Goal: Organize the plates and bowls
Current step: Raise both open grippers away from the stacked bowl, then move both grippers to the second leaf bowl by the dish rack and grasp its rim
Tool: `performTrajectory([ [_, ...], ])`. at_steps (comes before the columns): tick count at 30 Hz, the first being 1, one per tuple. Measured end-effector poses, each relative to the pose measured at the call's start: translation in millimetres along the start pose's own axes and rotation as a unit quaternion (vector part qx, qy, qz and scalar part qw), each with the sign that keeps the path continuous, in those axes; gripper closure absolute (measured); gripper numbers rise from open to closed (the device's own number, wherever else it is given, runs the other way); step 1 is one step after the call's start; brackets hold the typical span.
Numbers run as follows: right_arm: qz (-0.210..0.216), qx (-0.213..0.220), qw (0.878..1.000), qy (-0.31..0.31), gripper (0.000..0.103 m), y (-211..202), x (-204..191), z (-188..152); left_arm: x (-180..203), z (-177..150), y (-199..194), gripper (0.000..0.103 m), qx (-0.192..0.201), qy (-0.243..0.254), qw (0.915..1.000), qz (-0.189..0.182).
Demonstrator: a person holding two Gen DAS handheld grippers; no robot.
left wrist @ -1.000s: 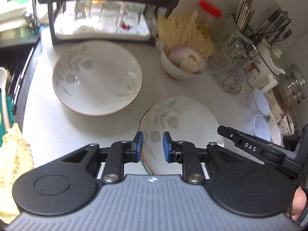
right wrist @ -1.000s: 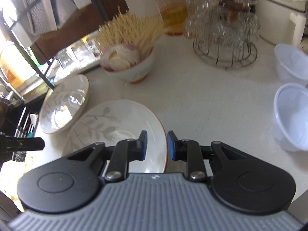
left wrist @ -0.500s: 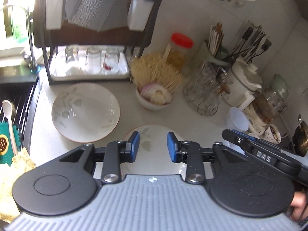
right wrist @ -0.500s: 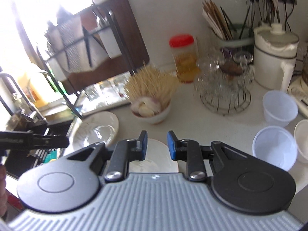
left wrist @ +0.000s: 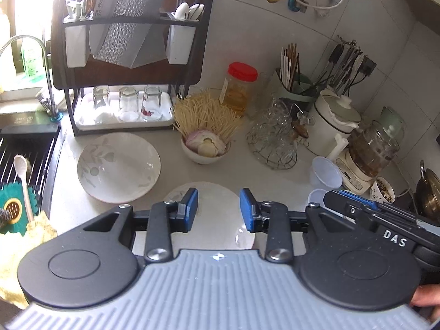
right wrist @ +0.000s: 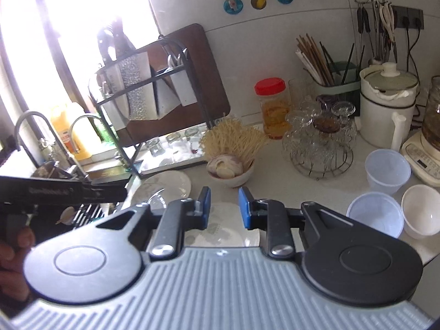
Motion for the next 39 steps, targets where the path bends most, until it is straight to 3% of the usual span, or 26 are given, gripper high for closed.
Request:
performTrajectory([
  [13, 0.028, -0.027, 0.999, -0.022, 0.076, -13, 7, -21, 17, -42, 8, 0.064, -0.023, -0.05, 0.9984, 0.009],
  [16, 0.041, -0.039, 0.998, -0.021, 0.076, -9, 4, -26, 25, -45, 6, 0.064, -0.022, -0.039, 0.9988, 0.019],
  [30, 0.038, -0.046, 0.998, -0.003, 0.077, 5, 14, -15, 16, -38, 7, 0.064, -0.024, -0.056, 0.9974, 0.039],
  [39, 0.037, -0.051, 0.998, 0.006, 0.076, 23, -1, -5, -24, -20, 23, 0.063, -0.021, -0.081, 0.9959, 0.035],
])
Point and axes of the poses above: each gripper's, at about its wrist camera, not at the fingertips, and y roughly the way its jaws point, x to its right, z to its top, the point moved 6 cm from there along y, roughly the way its jaws point, and after that the axes turned 9 degrees about -z, right-handed, at the moved point
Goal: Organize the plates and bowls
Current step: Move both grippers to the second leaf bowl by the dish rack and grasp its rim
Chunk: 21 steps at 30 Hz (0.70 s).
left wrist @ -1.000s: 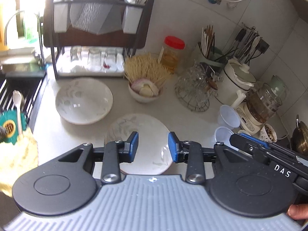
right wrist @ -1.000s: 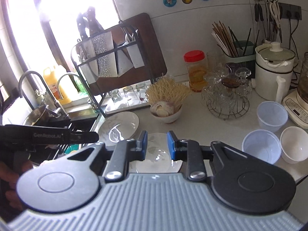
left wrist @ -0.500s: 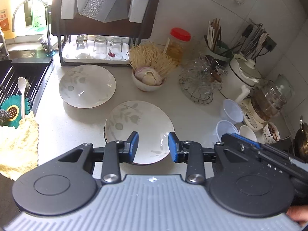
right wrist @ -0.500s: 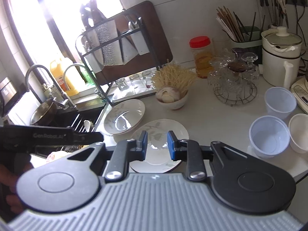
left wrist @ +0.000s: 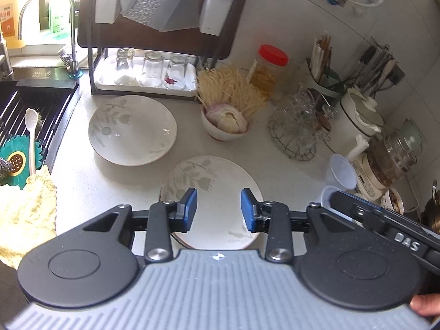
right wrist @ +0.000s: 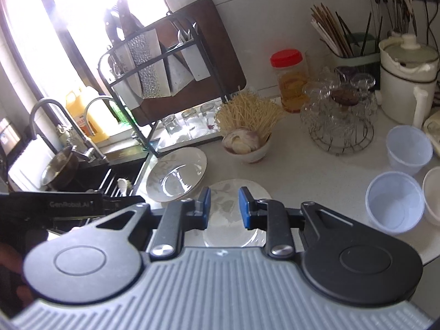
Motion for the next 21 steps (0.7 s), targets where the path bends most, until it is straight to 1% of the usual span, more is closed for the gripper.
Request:
performTrajectory([
  [4, -0.002, -0.009, 1.0, 0.01, 0.076, 18, -6, 5, -15, 14, 9, 0.06, -0.001, 0.011, 0.9999, -0.001],
  [7, -0.003, -0.022, 1.0, 0.019, 0.076, 34, -14, 7, -30, 23, 10, 0.055, 0.001, 0.014, 0.9999, 0.001],
  [11, -0.019, -0.016, 1.0, 0.012, 0.076, 47, -28, 15, -54, 34, 12, 0.053, -0.004, 0.015, 0.9999, 0.004],
  [12, -0.025, -0.015, 1.0, 0.009, 0.072, 50, -32, 17, -61, 37, 12, 0.052, -0.005, 0.014, 0.9999, 0.003],
  [13, -0.027, -0.015, 0.999, 0.007, 0.066, 54, -35, 19, -68, 40, 13, 0.051, -0.006, 0.014, 0.9999, 0.003],
  [14, -0.028, -0.014, 0.999, 0.007, 0.05, 58, -39, 20, -76, 44, 13, 0.049, -0.006, 0.013, 0.9999, 0.004],
  [15, -0.028, -0.013, 1.0, 0.006, 0.039, 61, -42, 21, -84, 46, 12, 0.048, -0.002, 0.012, 0.9999, 0.006],
  [16, -0.028, -0.016, 0.999, 0.002, 0.037, 65, -44, 22, -93, 49, 13, 0.048, 0.001, 0.01, 0.9999, 0.01],
  [18, -0.028, -0.025, 0.999, -0.007, 0.038, 71, -50, 23, -109, 53, 14, 0.048, 0.0, 0.002, 0.9998, 0.018],
  [21, -0.02, -0.041, 0.999, -0.002, 0.038, 82, -54, 23, -129, 56, 16, 0.047, -0.002, -0.012, 0.9998, 0.016],
])
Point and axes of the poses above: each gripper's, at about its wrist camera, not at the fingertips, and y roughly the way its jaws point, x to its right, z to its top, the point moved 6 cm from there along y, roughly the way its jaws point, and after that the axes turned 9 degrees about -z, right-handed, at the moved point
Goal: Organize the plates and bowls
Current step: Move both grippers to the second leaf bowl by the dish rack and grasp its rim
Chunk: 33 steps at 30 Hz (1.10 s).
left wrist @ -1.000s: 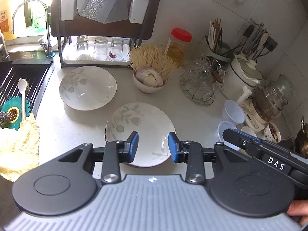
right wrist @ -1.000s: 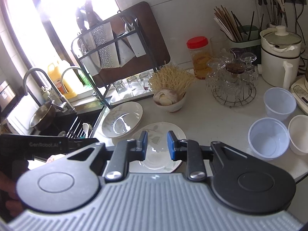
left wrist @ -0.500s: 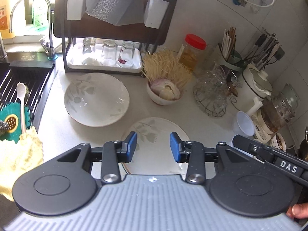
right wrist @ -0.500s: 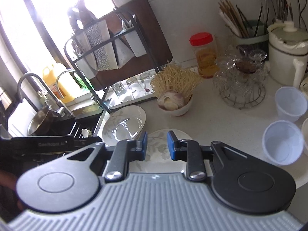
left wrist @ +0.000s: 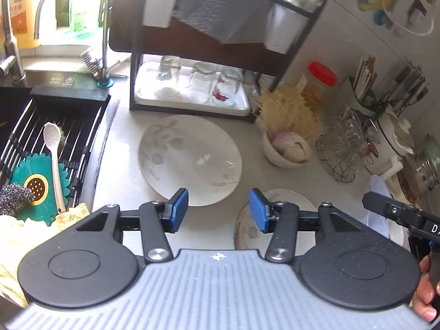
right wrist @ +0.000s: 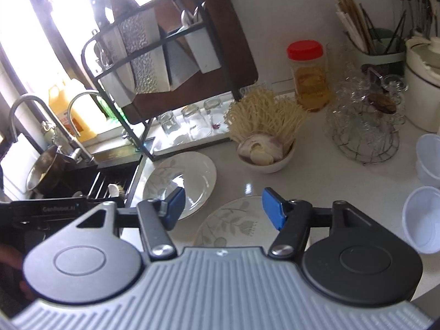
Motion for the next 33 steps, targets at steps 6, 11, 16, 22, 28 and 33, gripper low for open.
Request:
performTrajectory([
  [6, 0.001, -0.046, 0.998, 0.036, 0.038, 35, -1, -3, -29, 5, 19, 0.044, -0.014, -0.01, 0.9999, 0.0],
  [11, -0.003, -0.066, 0.997, 0.039, 0.038, 64, -8, -6, -52, 10, 38, 0.043, -0.016, -0.04, 0.9991, -0.004],
  [16, 0.001, -0.087, 0.995, 0.048, 0.039, 91, -15, -10, -70, 20, 64, 0.043, -0.035, -0.035, 0.9987, -0.014],
  [22, 0.003, -0.101, 0.994, 0.051, 0.041, 117, -25, -9, -98, 32, 87, 0.043, -0.044, -0.037, 0.9983, -0.007],
  [28, 0.005, -0.113, 0.992, 0.047, 0.046, 150, -44, -5, -126, 46, 102, 0.043, -0.049, -0.031, 0.9983, 0.003],
  [33, -0.016, -0.11, 0.994, 0.011, 0.052, 176, -60, -4, -139, 48, 121, 0.044, -0.071, -0.036, 0.9968, -0.009],
])
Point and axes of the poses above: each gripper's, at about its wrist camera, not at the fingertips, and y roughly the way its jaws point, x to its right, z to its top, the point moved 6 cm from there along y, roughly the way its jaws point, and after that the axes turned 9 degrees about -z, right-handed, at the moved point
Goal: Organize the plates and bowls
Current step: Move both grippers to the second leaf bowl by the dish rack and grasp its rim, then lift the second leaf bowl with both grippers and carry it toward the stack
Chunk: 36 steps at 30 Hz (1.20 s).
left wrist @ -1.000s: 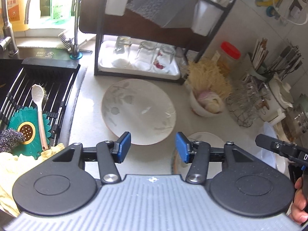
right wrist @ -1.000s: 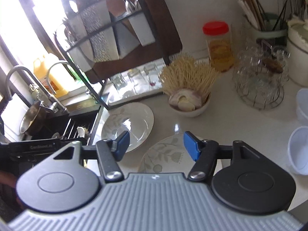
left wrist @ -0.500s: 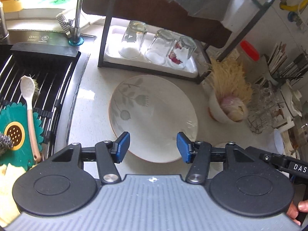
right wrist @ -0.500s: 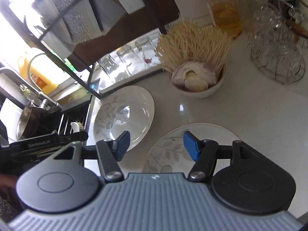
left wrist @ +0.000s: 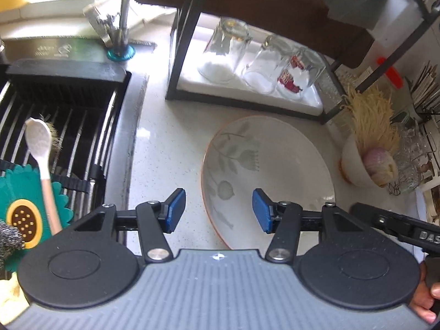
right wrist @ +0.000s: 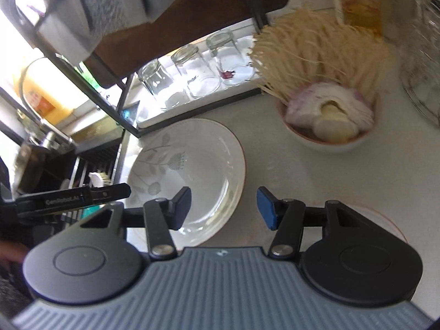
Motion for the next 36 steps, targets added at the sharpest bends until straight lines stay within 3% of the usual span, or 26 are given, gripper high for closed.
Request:
performTrajectory([
  [11, -0.041, -0.029, 0.999, 0.021, 0.07, 42, 7, 4, -1, 10, 30, 0.045, -0.044, 0.027, 0.9987, -0.003],
  [24, -0.036, -0.045, 0.998, 0.015, 0.087, 59, 2, 7, -7, 20, 51, 0.064, -0.066, 0.025, 0.9973, -0.023],
  [29, -0.034, -0.042, 0.998, 0.024, 0.087, 60, 3, 8, -12, 25, 54, 0.076, -0.064, 0.012, 0.9975, -0.026],
  [36, -0.02, -0.034, 0.998, 0.04, 0.087, 50, 9, 7, -9, 23, 50, 0.077, -0.078, 0.03, 0.9958, -0.038],
])
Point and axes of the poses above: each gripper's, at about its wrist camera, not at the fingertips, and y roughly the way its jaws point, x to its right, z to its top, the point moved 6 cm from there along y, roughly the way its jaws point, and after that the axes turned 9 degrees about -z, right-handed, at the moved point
